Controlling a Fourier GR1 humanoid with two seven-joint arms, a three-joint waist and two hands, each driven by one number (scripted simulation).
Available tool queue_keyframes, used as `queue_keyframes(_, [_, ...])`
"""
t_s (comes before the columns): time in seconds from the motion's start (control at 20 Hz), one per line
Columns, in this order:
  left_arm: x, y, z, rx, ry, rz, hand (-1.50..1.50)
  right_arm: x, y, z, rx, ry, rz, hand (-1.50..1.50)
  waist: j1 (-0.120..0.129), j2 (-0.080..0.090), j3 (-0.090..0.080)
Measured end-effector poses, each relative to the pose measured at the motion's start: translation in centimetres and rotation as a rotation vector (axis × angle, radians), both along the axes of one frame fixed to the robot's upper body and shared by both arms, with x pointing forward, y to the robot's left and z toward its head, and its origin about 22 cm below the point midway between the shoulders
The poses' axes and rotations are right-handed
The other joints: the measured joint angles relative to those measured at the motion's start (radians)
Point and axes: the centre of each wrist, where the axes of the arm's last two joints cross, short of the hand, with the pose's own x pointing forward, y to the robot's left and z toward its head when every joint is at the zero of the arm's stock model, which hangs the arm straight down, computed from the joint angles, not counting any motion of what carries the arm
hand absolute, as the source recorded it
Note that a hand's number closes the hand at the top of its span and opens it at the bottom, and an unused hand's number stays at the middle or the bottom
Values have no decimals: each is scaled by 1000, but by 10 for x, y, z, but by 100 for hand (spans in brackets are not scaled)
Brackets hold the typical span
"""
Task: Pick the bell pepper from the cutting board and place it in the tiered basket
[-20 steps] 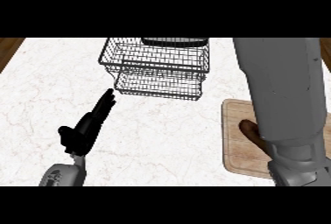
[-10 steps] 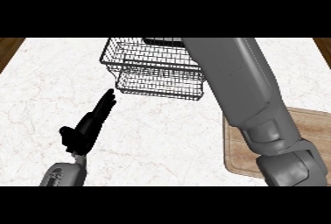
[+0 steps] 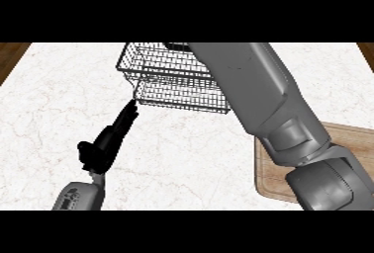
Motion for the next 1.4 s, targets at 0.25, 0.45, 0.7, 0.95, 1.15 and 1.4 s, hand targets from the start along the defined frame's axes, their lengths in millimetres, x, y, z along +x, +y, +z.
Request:
queue_keyframes(0.25, [2, 6, 1, 1, 5, -2, 0, 6, -2, -7, 136, 189, -49, -150, 8, -2, 0])
queue_keyframes(0.45, [5, 6, 3, 1, 7, -1, 0, 8, 0, -5, 241, 286, -70, -150, 4, -3, 0])
queue_keyframes(0.7, [2, 8, 5, 1, 10, 12, 0, 9, 0, -5, 343, 256, -121, -150, -7, -5, 0])
queue_keyframes(0.95, [-2, 9, 4, 1, 13, 30, 0, 13, -16, 5, 356, 83, -296, -150, -28, -9, 0])
queue_keyframes(1.15, [-2, 14, 3, -2, 22, 44, 0, 21, -49, 13, 382, -55, -449, -150, -49, -14, 1])
queue_keyframes(1.4, [-7, 22, 1, 3, 26, 69, 0, 26, -114, 22, 485, -182, -556, -150, -71, -20, 2])
